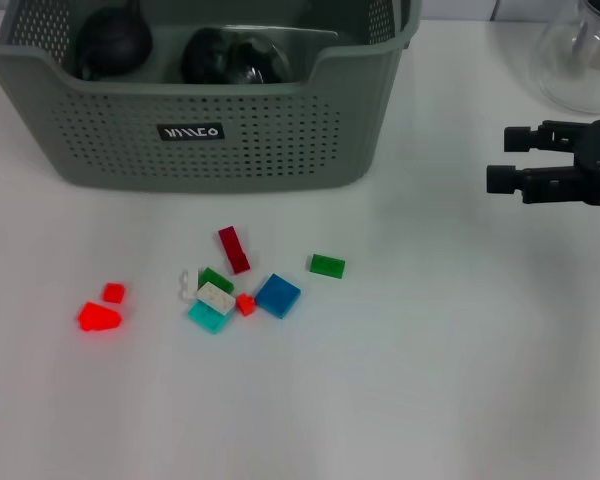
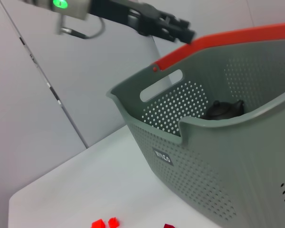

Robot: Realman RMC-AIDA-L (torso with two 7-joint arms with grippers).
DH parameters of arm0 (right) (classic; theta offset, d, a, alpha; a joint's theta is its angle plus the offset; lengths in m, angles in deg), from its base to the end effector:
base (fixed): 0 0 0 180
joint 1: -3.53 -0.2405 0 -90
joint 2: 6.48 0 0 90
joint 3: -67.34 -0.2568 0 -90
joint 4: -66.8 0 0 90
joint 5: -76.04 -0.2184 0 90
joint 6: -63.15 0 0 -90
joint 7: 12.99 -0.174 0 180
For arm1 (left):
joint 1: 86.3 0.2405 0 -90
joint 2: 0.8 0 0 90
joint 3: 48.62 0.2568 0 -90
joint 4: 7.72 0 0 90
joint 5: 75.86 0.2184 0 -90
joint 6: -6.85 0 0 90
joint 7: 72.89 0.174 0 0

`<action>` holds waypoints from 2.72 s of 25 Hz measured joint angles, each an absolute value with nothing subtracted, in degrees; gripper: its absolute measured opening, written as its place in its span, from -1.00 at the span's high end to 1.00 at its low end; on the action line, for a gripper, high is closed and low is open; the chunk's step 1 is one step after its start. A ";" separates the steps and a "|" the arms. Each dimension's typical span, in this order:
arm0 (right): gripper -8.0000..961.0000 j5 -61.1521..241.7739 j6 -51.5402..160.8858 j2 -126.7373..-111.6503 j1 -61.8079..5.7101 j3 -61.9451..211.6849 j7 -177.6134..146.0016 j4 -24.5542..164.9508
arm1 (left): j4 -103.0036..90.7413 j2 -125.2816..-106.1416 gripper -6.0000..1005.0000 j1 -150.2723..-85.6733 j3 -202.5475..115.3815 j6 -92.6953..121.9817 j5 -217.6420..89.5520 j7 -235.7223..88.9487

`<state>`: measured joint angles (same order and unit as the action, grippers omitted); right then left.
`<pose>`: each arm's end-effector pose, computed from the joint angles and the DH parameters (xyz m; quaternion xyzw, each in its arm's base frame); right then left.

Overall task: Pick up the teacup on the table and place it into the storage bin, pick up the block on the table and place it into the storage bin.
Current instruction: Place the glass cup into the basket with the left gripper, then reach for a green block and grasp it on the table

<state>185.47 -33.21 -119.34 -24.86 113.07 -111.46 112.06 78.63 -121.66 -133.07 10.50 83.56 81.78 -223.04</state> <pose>0.2506 0.3470 0.0277 -0.9255 0.2887 0.2315 0.0812 -0.0987 0.4639 0.0819 -0.8656 -0.2887 -0.0150 0.4089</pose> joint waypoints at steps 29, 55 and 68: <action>-0.93 194.38 -39.62 -120.24 -29.74 115.02 -111.19 112.66 | 53.92 -123.32 -0.75 -105.97 -1.20 122.62 28.25 -162.75; -0.93 212.82 -18.60 -127.29 -48.91 144.47 -126.95 112.82 | 38.14 -122.05 -0.74 -102.92 -11.08 110.05 45.25 -139.26; -0.93 208.83 -6.48 -127.51 -49.75 162.64 -135.43 112.18 | 38.41 -122.35 -0.74 -103.60 -12.77 106.18 45.49 -139.24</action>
<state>208.83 -6.48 -127.51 -49.75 162.64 -135.43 112.18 38.41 -122.35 -103.60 -12.77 106.18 45.49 -139.24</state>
